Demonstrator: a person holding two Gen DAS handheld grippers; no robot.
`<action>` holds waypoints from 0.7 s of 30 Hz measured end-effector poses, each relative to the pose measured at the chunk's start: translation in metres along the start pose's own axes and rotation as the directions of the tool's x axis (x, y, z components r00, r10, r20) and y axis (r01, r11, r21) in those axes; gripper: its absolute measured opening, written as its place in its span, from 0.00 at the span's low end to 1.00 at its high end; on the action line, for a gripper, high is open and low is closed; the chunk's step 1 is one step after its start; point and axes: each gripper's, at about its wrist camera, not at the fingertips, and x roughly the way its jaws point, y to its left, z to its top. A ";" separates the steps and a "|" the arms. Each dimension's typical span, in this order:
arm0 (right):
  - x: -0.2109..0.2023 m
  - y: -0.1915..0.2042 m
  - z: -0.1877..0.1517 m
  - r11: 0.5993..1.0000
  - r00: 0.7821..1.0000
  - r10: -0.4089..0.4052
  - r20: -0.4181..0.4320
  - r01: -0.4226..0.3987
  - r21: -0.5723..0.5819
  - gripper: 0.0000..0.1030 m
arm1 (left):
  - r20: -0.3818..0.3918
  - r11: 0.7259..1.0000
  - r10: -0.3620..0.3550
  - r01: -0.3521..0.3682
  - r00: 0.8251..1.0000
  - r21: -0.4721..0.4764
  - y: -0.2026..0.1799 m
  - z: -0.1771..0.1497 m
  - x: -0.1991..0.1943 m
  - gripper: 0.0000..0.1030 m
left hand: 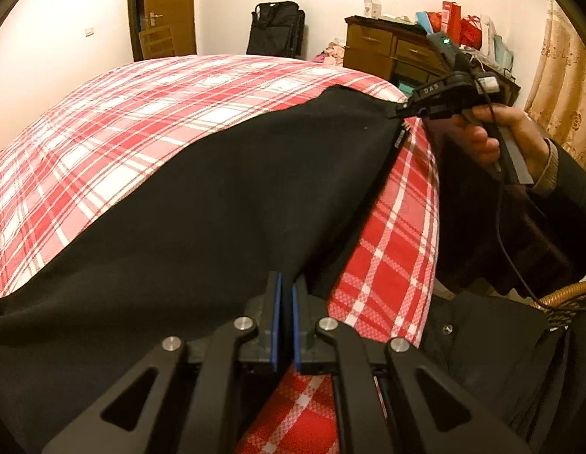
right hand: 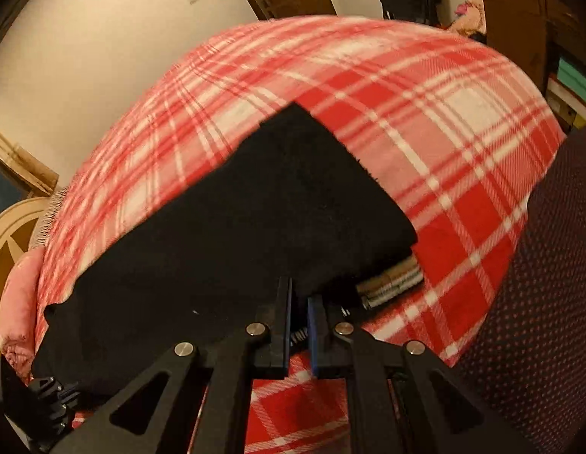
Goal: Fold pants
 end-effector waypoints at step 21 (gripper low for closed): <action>-0.025 0.220 -0.061 0.773 0.973 0.229 -0.036 -0.204 -0.601 0.45 | 0.117 0.949 0.291 -0.271 0.949 -0.161 0.053 -0.062 -0.094 0.60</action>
